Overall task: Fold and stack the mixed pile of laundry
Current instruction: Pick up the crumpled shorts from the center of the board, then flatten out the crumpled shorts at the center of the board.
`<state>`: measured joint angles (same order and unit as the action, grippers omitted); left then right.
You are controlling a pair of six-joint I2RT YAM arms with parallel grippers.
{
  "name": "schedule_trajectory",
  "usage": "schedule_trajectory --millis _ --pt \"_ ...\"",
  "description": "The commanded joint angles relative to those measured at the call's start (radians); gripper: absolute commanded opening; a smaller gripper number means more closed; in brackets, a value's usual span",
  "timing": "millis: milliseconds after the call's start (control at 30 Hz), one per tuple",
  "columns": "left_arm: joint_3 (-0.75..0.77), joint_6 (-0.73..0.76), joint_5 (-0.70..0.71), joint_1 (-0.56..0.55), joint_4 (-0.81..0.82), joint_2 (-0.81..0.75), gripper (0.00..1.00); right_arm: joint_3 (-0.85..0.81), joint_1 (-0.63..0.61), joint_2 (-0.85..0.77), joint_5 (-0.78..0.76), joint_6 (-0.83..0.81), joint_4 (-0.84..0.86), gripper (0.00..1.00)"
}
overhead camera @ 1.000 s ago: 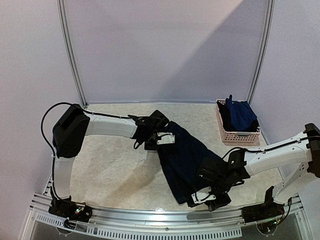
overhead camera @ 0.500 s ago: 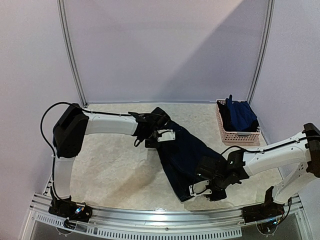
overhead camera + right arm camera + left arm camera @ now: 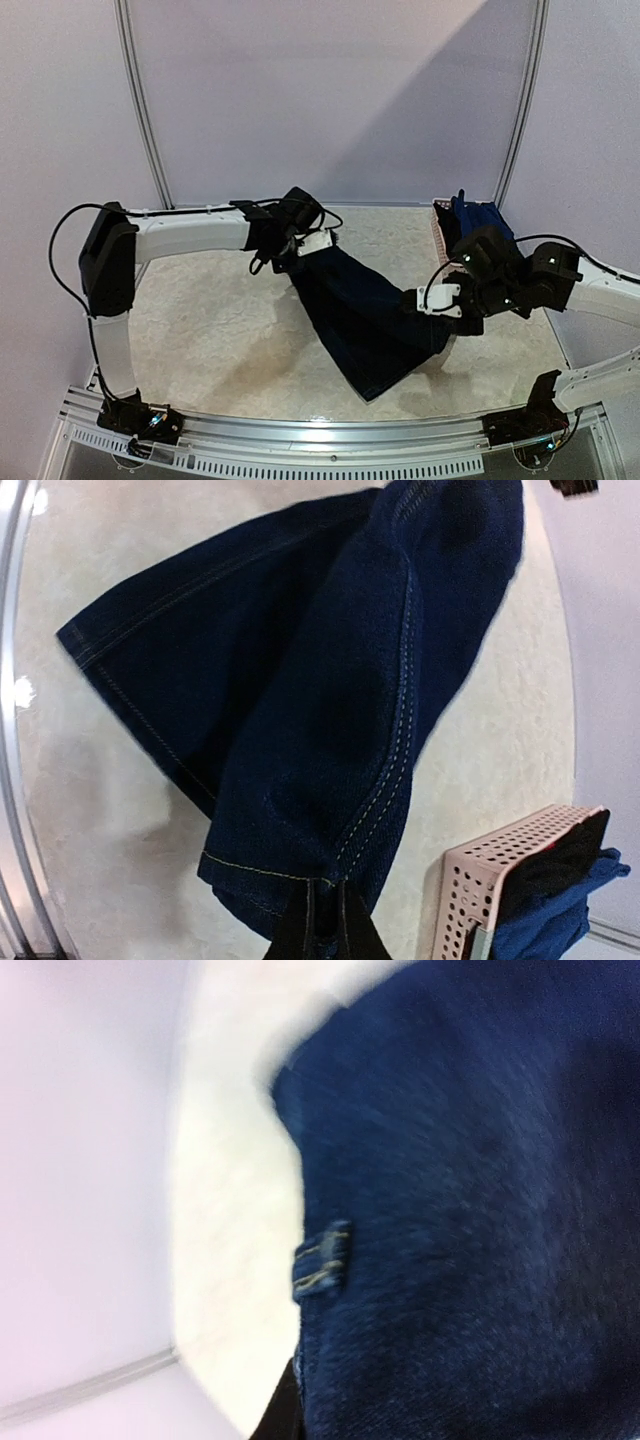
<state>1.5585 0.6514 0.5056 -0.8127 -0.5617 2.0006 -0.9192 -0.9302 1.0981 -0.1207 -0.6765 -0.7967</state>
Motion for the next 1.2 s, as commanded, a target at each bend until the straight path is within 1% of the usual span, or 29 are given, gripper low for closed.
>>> schedule_trajectory --millis 0,133,167,300,433,567,667,767,900,967,1033,1100,1133,1167 --pt "0.05 -0.117 0.201 0.012 -0.1 -0.153 0.0 -0.093 0.144 -0.009 0.079 -0.082 0.064 0.0" --pt "0.113 -0.223 0.272 -0.001 -0.241 -0.245 0.0 -0.257 0.246 0.046 0.11 -0.071 0.128 0.0" --pt "0.122 -0.241 0.292 -0.008 -0.266 -0.27 0.0 -0.295 0.259 0.062 0.141 -0.062 0.145 0.0" --pt "0.151 -0.294 0.373 -0.053 -0.365 -0.373 0.0 -0.412 0.27 0.088 0.152 -0.039 0.175 0.0" --pt "0.168 -0.335 0.43 -0.122 -0.451 -0.487 0.0 -0.504 0.273 0.102 0.176 -0.008 0.15 0.0" --pt "0.182 -0.368 0.47 -0.188 -0.507 -0.568 0.0 -0.558 0.275 0.115 0.206 0.018 0.122 0.0" --pt "0.213 -0.401 0.518 -0.255 -0.564 -0.6 0.0 -0.609 0.274 0.111 0.257 0.043 0.086 0.0" --pt "0.239 -0.432 0.573 -0.345 -0.608 -0.614 0.0 -0.67 0.275 0.104 0.334 0.07 0.028 0.0" --pt "0.29 -0.436 0.726 -0.51 -0.641 -0.61 0.0 -0.791 0.278 0.108 0.539 0.084 -0.097 0.0" --pt "0.328 -0.418 0.833 -0.606 -0.64 -0.599 0.0 -0.846 0.299 0.11 0.646 0.11 -0.122 0.0" --pt "0.351 -0.365 0.943 -0.691 -0.597 -0.589 0.0 -0.889 0.315 0.113 0.709 0.137 -0.138 0.0" --pt "0.329 -0.237 1.036 -0.759 -0.454 -0.591 0.0 -0.922 0.326 0.114 0.75 0.145 -0.155 0.0" --pt "0.285 -0.144 1.073 -0.783 -0.341 -0.597 0.0 -0.935 0.33 0.113 0.763 0.146 -0.164 0.0" --pt "0.233 -0.003 1.11 -0.8 -0.169 -0.607 0.0 -0.948 0.334 0.112 0.778 0.146 -0.171 0.0"
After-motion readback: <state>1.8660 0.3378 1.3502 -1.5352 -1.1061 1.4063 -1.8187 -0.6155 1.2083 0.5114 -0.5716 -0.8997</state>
